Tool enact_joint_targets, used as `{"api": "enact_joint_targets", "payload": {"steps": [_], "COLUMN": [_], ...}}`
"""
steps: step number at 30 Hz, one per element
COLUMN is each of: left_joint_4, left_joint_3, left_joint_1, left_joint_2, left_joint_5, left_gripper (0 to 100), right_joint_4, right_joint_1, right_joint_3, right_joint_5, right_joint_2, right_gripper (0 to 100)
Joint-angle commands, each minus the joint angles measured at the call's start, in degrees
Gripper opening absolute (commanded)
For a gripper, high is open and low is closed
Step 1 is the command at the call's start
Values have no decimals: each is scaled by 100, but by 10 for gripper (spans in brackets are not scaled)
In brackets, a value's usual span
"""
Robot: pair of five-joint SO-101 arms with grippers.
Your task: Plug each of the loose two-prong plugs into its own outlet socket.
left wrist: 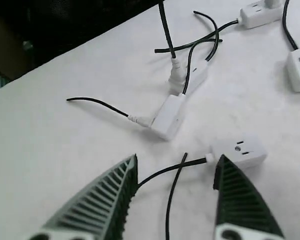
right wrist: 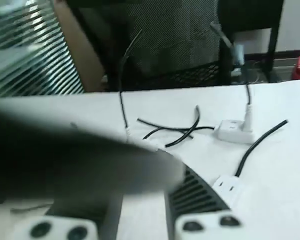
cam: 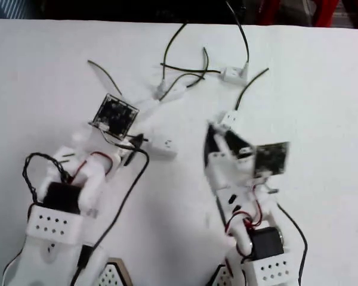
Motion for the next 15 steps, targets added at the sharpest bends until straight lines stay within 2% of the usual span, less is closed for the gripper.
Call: {"api": "enact_joint_targets", "payload": {"steps": [1,10,12,15], "left_joint_4": [308,536,440,88], "left_joint_3": [-862,-2778,-3156,-3684], "left_joint_1": [-101,66,277,602], "left_joint_2": [734,3829,4435,5226], "left_joint_5": [-492,-2048,-1855,-879], "left_gripper": [260,260,256,256], "right_joint_4": [-382,-725,-848,-980], "right_joint_1": [655,1578,1842,2149], "right_joint_3": [-53,-44,-44,-44], "right_joint_5": [-475,-1020,-1134,-1222], "right_joint_2": [-84,-84,-84,-84], "right_gripper": [17,17,17,17]}}
